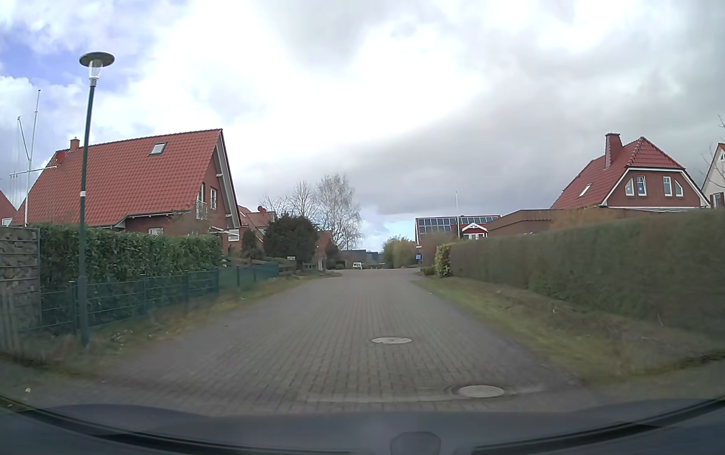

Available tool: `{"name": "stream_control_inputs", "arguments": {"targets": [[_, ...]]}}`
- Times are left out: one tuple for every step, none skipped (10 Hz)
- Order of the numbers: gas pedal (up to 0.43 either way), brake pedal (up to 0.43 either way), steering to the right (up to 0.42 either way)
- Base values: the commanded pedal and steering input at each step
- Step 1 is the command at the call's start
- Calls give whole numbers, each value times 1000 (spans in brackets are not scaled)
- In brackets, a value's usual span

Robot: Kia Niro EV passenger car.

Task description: Follow the waypoints while adhering to traffic rules and regulations

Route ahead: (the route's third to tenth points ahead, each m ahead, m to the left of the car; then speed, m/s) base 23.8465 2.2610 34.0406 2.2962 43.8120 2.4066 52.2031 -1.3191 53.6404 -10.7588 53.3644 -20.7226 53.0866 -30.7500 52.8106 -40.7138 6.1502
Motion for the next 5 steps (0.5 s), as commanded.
{"name": "stream_control_inputs", "arguments": {"targets": [[150,0,-6],[150,0,-6],[150,0,-6],[150,0,-5],[150,0,-5]]}}
